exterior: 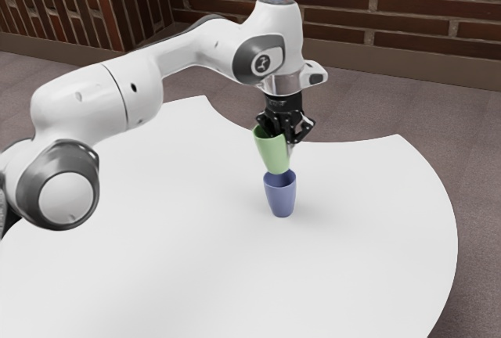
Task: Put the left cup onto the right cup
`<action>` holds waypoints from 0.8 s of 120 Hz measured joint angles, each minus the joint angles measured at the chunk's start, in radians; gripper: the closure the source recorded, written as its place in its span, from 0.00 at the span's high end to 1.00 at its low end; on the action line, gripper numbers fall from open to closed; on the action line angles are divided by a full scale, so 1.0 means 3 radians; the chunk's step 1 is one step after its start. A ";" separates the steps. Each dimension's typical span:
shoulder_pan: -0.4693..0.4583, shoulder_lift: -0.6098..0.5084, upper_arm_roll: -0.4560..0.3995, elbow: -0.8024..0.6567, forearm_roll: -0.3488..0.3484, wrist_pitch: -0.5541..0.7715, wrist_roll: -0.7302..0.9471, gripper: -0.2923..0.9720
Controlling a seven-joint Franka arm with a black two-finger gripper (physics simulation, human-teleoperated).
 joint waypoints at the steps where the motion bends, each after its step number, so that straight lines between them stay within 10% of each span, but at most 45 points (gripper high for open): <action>1: 0.0000 0.0001 0.0000 0.0001 0.0002 0.0000 0.0000 0.15; 96: -0.0001 0.0095 -0.0004 0.0005 0.0037 0.0043 0.0008 0.15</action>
